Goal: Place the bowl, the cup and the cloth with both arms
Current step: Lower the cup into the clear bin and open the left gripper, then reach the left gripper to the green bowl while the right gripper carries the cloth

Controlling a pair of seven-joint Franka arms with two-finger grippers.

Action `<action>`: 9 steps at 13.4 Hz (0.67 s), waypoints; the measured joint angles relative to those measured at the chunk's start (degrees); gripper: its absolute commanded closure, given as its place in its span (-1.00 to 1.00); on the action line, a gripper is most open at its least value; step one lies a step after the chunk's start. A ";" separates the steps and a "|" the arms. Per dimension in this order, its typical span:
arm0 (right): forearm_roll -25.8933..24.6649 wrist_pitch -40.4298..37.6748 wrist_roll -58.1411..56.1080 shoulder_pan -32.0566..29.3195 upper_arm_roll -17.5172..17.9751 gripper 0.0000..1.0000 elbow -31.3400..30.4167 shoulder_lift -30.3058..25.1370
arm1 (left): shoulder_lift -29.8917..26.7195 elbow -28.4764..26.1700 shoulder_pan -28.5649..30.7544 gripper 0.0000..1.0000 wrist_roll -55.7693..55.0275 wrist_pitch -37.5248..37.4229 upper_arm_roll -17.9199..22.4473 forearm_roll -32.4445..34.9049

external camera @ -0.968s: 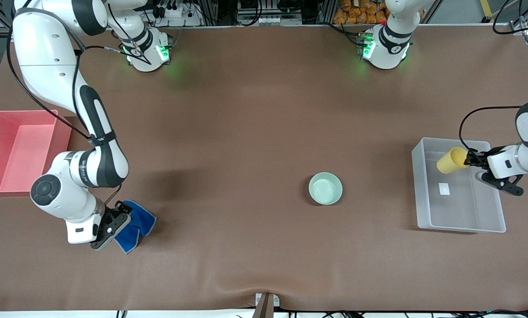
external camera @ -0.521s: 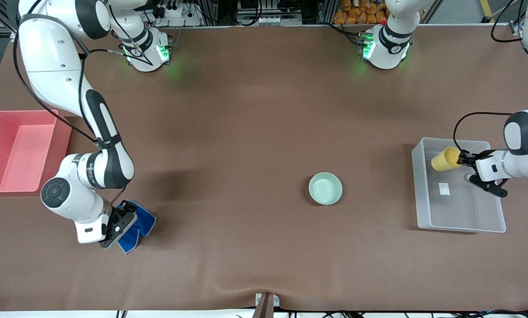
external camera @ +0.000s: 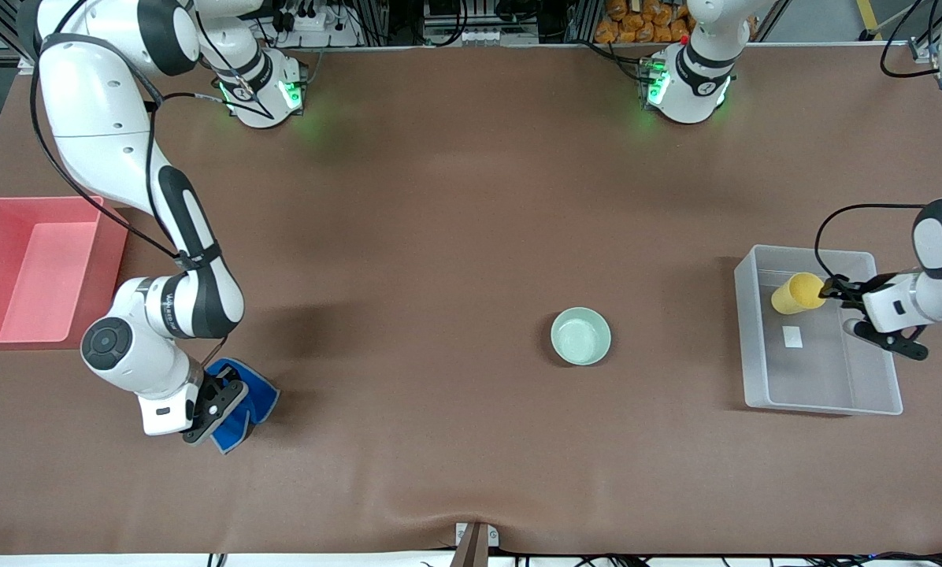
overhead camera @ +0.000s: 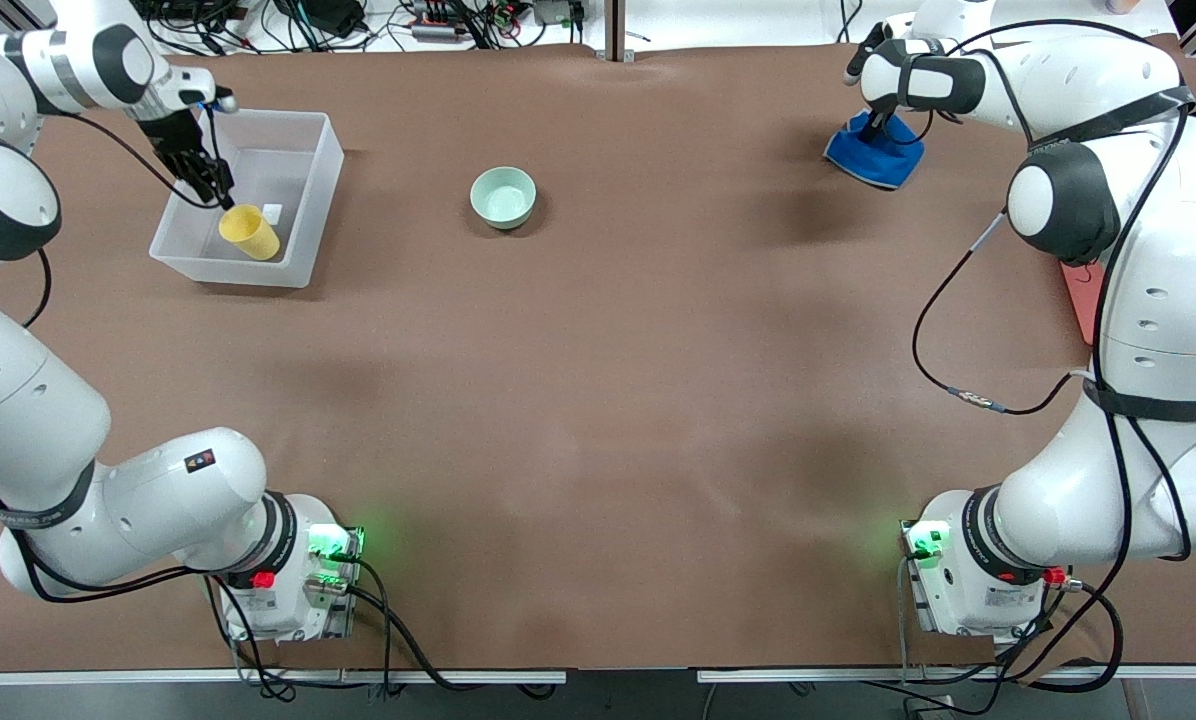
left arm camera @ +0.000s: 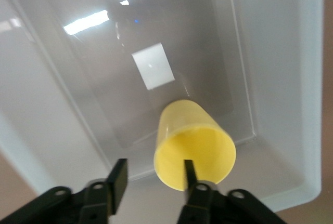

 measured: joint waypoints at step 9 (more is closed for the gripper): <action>6.73 0.24 -0.23 0.04 0.24 1.00 1.90 -1.12 | -7.58 11.29 -0.39 -1.00 -18.80 -13.66 -15.10 -2.62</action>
